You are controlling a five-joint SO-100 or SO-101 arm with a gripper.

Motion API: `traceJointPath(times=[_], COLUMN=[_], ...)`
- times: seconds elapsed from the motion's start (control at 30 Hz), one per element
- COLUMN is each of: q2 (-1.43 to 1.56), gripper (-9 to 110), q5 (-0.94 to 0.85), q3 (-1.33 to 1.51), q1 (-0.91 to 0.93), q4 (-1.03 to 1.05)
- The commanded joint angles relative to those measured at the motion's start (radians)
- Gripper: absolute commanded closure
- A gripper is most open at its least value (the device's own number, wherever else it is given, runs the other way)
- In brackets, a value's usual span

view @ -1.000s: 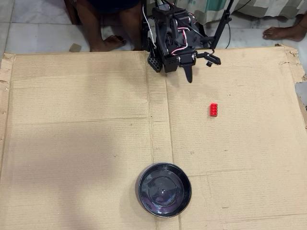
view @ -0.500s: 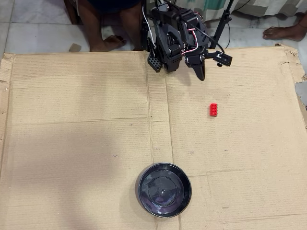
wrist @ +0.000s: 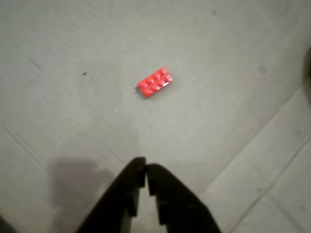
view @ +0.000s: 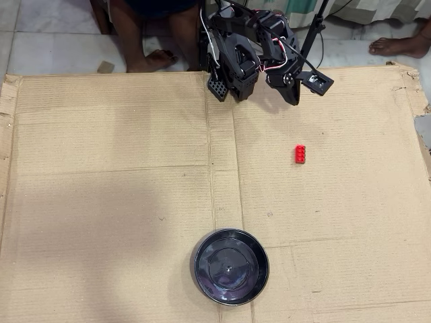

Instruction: Grasp a lego block and put it in the bin.

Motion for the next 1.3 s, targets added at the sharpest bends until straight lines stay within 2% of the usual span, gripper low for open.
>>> traceJointPath(times=[0.0,0.4,0.83,1.1,1.27], q2=[-0.031,-0.25,-0.466,-0.588,-0.653], gripper=[101,101,101,85,82], q5=[0.075,0.399,0.578,0.652,0.653], q3=[-0.038,-0.161,-0.259,-0.314,-0.325], q1=[-0.015,-0.057,-0.055,-0.058,-0.057], q4=[0.006,0.006,0.005,0.005,-0.008])
